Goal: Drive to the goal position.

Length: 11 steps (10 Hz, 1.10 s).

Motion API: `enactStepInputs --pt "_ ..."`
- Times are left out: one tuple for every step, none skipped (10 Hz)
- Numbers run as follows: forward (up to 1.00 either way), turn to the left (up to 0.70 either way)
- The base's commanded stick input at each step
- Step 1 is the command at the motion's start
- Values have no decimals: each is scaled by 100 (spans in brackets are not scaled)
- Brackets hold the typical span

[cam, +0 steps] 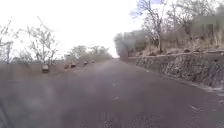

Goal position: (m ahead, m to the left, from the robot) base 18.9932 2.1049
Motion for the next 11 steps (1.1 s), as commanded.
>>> enactStepInputs --pt "70 0" --pt "70 0" --pt "70 0" --pt "70 0" --pt "70 0" --pt "70 0" --pt "70 0" --pt "70 0" --pt "70 0" --pt "70 0" --pt "70 0"
